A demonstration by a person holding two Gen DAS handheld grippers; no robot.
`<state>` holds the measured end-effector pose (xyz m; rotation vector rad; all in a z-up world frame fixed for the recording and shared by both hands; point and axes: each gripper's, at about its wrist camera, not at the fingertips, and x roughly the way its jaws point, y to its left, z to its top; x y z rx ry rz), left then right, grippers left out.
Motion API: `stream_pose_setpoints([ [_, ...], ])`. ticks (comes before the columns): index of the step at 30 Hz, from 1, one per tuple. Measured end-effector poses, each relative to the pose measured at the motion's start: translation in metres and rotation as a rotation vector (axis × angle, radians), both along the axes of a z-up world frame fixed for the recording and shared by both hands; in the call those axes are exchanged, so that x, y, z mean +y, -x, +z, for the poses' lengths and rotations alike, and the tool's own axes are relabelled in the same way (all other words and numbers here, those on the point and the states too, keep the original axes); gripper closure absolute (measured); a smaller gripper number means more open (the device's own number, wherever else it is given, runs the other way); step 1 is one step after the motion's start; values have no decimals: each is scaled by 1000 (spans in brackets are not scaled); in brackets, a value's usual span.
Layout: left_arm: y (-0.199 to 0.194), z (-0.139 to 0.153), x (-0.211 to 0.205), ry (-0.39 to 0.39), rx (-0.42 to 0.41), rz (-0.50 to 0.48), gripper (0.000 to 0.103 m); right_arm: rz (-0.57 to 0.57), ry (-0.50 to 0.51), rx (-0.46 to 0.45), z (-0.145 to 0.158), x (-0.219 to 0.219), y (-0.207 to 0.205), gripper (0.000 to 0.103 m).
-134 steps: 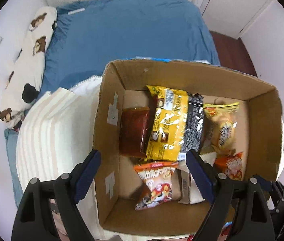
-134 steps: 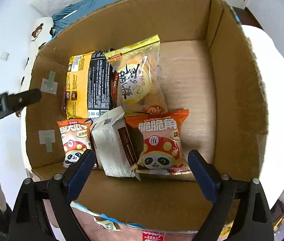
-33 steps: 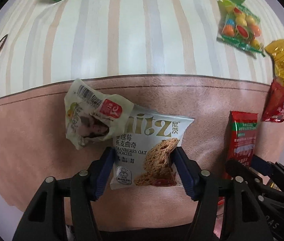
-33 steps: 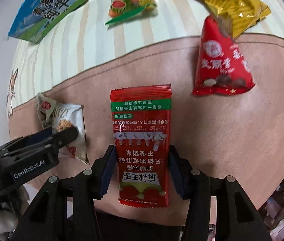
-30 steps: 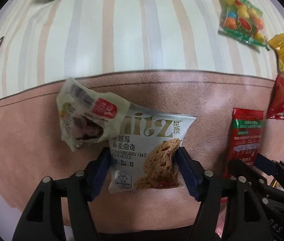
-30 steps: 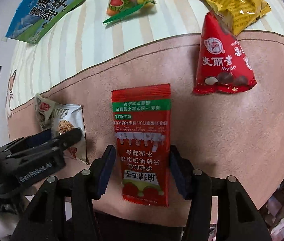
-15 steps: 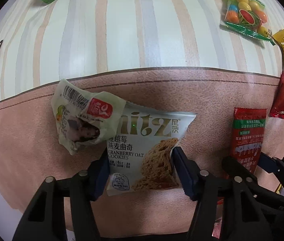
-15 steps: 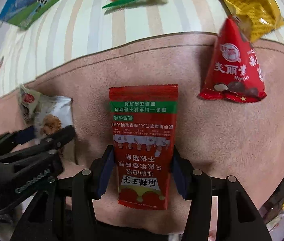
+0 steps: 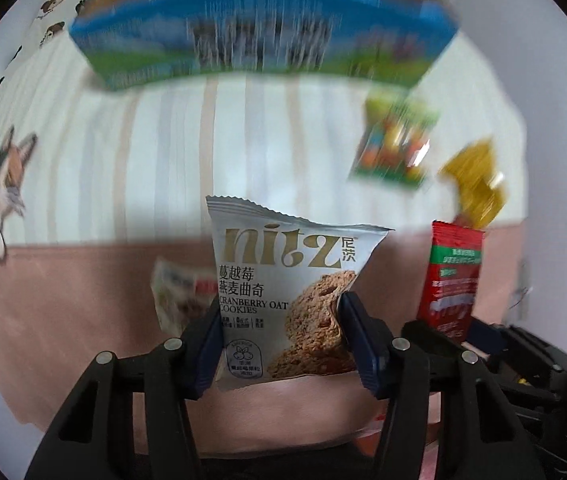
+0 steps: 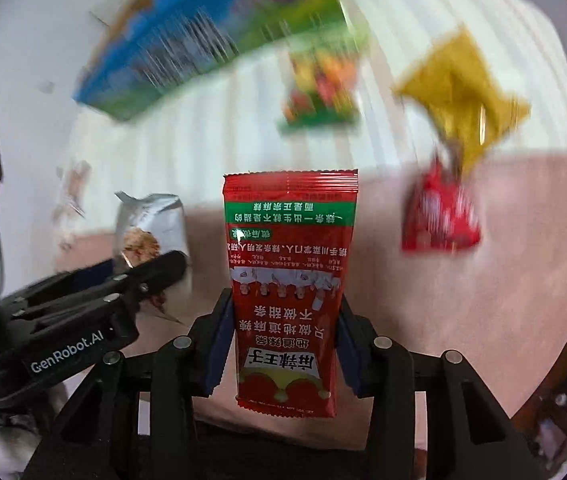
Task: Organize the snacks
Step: 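Carry both packs into the box and open both tools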
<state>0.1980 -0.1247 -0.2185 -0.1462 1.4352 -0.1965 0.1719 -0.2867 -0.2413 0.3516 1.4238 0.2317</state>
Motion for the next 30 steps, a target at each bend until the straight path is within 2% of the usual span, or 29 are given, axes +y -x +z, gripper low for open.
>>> stream_pose_setpoints([
  [4,-39,59,14,62,-89,30,50,1,-55,-103,54,-4,-38,54],
  [6,-62,79,24,71,-115,39,50,1,-65,-151,76,2,-63,54],
  [10,-118,117,44,18,-188,49,49,21,-28,-237,117,0,-120,54],
  [13,-154,122,61,-17,-186,60,49,16,-16,-260,131,-3,-171,54],
  [15,-184,111,77,-33,-150,87,49,8,6,-274,132,-1,-203,54],
  [20,-240,69,109,-95,-46,133,49,28,84,-232,126,0,-282,54],
  [23,-260,40,120,-149,18,127,49,49,136,-207,117,2,-317,54],
  [25,-268,25,122,-186,53,118,49,67,171,-181,99,12,-343,54],
  [30,-276,-11,126,-224,117,94,49,90,225,-133,66,13,-372,54],
])
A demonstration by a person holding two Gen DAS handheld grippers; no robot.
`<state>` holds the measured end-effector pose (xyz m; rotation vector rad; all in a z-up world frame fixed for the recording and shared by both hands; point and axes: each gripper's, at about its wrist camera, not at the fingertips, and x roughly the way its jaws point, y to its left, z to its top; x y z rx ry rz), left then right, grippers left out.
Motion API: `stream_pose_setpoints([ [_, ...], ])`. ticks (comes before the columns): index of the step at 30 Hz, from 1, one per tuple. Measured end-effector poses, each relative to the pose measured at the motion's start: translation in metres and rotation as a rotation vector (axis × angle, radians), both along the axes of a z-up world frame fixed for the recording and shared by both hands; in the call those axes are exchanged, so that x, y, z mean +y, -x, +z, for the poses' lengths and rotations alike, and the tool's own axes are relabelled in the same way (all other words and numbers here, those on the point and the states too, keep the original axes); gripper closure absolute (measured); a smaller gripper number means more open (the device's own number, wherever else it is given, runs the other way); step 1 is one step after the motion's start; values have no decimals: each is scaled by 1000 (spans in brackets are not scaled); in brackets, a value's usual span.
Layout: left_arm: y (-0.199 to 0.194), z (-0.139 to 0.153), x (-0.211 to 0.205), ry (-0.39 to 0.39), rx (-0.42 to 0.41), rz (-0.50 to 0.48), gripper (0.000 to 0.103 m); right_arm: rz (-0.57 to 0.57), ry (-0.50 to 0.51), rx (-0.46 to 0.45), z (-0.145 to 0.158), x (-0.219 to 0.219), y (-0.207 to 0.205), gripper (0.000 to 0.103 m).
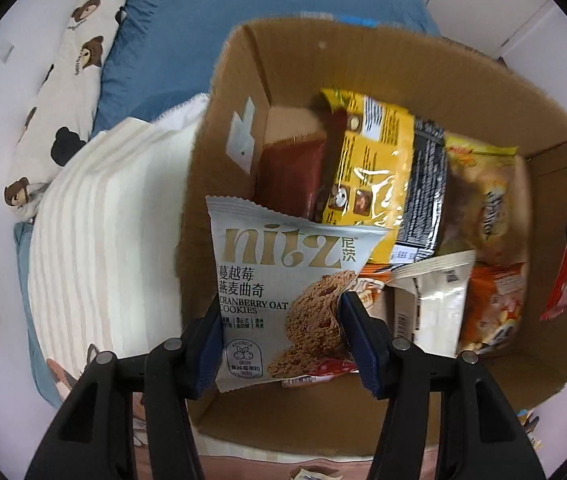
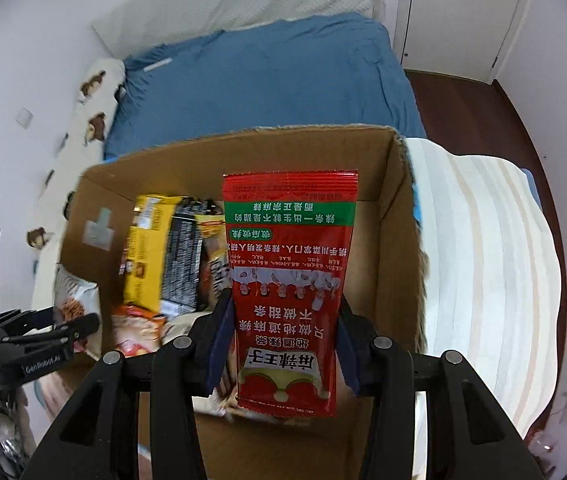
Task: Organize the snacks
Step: 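Carry both packs into the box and open both tools, then move both tools back toward the remaining snacks on the bed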
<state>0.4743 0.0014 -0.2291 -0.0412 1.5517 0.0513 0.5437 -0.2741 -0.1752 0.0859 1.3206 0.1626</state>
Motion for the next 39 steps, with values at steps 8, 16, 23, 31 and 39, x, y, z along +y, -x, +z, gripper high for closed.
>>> stream_pose_setpoints([
  [8,-6,-27,-1,-24,32,-17,49,4,55,35,-25,6,-16,54],
  [16,-12,-19,0,6,38,-3,29,-74,91,36,-30,1,-29,9],
  [23,-14,-6,2,36,-18,10,7,-41,110,67,-28,9,-24,8],
  [31,-8,14,-3,44,-61,8,7,-35,96,64,-20,2,-1,8],
  [39,17,50,-20,59,-182,0,7,-33,89,18,-1,-5,34,8],
])
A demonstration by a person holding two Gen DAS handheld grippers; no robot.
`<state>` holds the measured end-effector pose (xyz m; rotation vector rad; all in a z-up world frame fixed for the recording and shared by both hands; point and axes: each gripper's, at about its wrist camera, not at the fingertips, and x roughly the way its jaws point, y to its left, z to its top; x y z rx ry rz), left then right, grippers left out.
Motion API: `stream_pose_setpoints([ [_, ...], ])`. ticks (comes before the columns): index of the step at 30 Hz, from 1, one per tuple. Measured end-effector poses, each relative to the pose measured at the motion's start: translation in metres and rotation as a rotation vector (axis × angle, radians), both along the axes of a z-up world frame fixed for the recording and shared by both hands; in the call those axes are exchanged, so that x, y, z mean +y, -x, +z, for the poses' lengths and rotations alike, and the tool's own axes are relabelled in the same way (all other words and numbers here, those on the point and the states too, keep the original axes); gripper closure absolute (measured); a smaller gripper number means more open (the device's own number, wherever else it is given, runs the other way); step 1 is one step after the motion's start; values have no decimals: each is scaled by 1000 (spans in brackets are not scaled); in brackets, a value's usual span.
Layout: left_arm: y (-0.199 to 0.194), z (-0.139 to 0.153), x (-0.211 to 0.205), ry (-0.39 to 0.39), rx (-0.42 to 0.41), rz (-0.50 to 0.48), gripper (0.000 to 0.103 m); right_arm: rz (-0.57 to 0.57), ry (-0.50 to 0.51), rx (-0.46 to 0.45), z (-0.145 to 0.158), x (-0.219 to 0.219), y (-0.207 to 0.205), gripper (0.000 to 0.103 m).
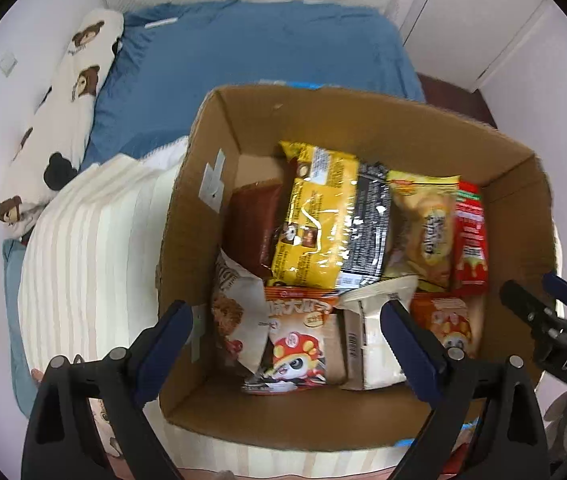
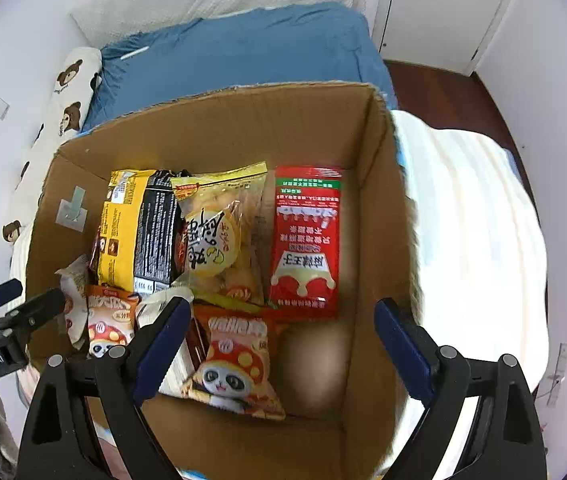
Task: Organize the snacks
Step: 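Move both tools back toward the remaining snacks on the bed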
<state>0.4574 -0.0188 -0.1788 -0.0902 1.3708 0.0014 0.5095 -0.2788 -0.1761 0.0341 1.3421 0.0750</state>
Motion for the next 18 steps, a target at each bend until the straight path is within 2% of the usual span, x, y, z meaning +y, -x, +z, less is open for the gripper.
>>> stream_pose_setpoints([
  [4,16,17,-8,-21,-62,-17,7,10,-4,-43,17,0,23,8],
  [10,46,36,-10,3,-110,-25,7,2,-43,-98,44,-6,59,8],
  [18,96,78,-14,8,-232,-15,7,26,-53,-186,82,0,110,8],
])
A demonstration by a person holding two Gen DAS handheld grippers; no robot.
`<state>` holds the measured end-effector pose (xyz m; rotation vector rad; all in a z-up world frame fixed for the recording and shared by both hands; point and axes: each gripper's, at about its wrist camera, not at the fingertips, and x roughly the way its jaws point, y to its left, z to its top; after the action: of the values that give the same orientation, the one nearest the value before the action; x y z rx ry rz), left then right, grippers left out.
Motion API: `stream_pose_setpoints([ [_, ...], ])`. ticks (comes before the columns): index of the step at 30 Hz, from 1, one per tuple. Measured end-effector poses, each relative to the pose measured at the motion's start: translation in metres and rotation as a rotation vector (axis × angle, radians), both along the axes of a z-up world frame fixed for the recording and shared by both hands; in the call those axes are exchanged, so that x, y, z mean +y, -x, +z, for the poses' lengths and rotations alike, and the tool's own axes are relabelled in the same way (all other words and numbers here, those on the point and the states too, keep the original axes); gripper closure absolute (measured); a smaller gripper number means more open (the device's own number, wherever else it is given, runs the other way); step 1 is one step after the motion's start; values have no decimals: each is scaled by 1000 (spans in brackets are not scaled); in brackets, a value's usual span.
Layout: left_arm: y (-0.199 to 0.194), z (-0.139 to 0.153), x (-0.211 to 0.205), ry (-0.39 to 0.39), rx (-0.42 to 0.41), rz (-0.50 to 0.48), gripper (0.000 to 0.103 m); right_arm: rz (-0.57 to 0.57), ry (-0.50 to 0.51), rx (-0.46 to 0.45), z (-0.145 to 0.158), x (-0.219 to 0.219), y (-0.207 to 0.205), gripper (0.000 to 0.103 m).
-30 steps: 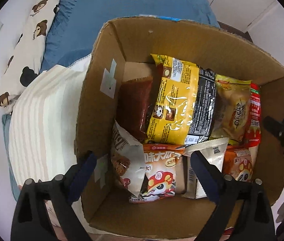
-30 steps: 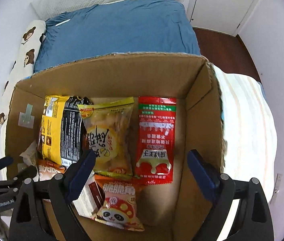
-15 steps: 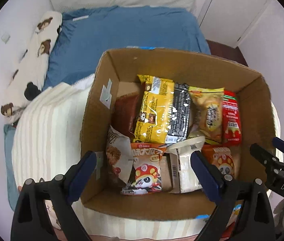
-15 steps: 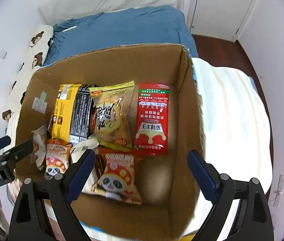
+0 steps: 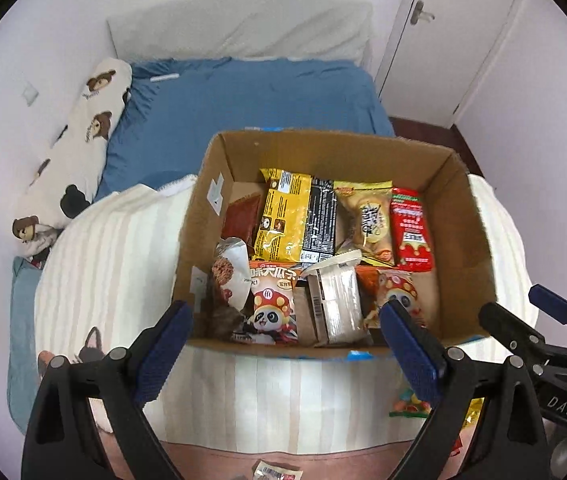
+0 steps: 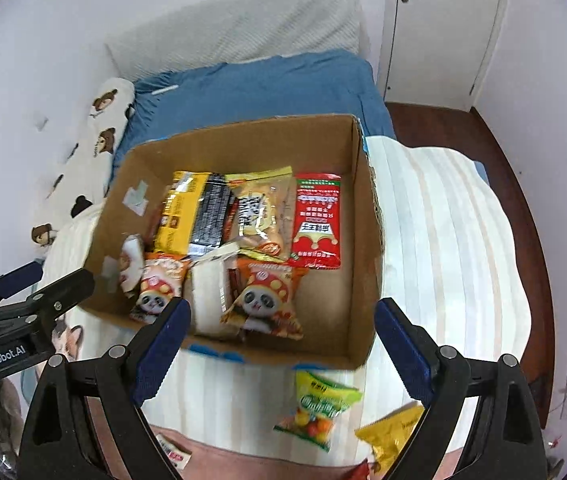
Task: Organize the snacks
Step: 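Move both tools back toward the remaining snacks on the bed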
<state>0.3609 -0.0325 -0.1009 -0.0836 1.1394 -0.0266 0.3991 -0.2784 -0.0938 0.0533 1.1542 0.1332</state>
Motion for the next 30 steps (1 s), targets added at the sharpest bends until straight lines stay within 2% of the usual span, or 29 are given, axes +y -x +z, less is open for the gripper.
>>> stream_pose_setpoints([
  [10,56,25,-1,-29,-74,4,7,15,-9,-114,41,8,64,8],
  [15,81,30,-2,-29,-90,5,7,25,-40,-131,52,10,93,8],
  [19,104,25,2,-25,-87,18,7,8,-99,-119,50,-4,119,8],
  [23,131,3,10,-9,-35,44,7,-55,-167,-72,32,-32,142,8],
  [28,158,-53,15,-14,92,76,7,-141,-212,9,-7,-70,156,10],
  [30,163,-79,16,-37,150,78,7,-137,-198,36,-26,-73,152,31],
])
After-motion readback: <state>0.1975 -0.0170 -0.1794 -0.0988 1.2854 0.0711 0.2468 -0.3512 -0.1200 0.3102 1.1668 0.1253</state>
